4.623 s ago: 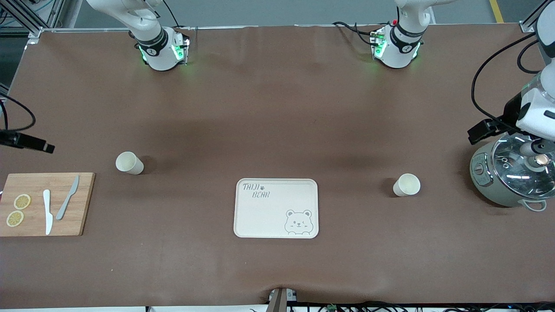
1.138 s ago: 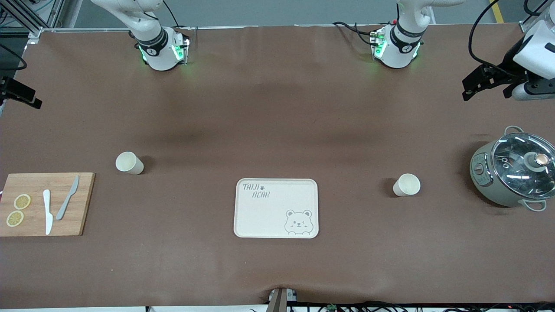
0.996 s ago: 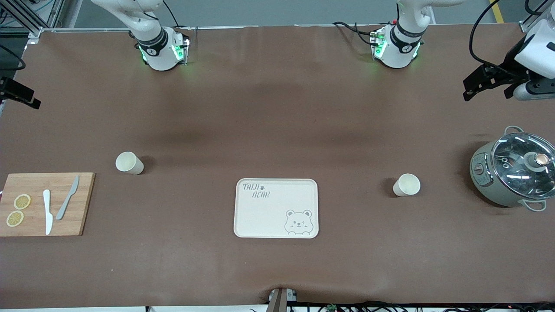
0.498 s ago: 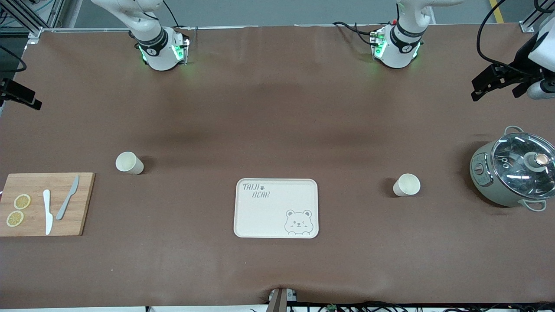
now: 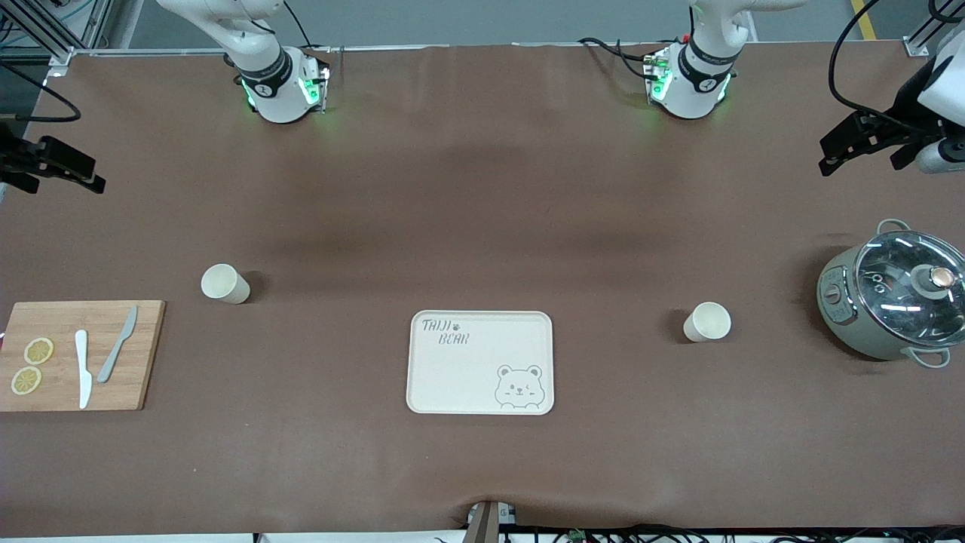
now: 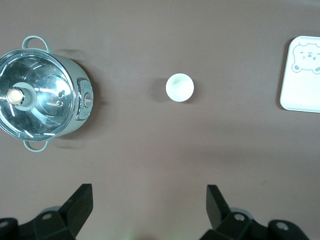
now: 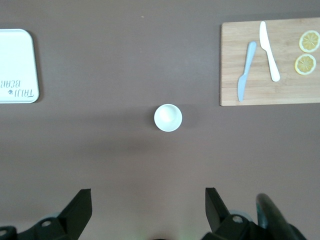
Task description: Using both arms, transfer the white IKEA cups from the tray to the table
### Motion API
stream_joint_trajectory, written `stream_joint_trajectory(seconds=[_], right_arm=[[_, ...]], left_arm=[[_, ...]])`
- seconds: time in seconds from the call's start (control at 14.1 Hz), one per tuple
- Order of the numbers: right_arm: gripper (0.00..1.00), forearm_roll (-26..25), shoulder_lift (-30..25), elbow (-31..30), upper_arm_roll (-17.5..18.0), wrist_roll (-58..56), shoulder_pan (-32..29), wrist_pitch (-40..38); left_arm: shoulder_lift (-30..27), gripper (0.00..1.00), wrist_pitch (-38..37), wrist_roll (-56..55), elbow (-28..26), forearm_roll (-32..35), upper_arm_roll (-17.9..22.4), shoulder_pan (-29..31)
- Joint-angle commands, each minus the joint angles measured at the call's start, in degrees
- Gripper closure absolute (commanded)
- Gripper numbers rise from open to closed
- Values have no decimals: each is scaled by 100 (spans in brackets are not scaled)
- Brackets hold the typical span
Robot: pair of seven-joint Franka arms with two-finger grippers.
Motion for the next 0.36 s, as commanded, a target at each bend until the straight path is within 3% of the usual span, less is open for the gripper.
stream_joint_trajectory(seconds=[0.0,0.28], right_arm=[[0,24,-45,-12,-40,24,-3,62],[0,-3,-45,-3,-49,15,-30,53]], left_arm=[[53,0,-99,54,131,-37,10,41],[27,0,-187,37,149,16,2,41]])
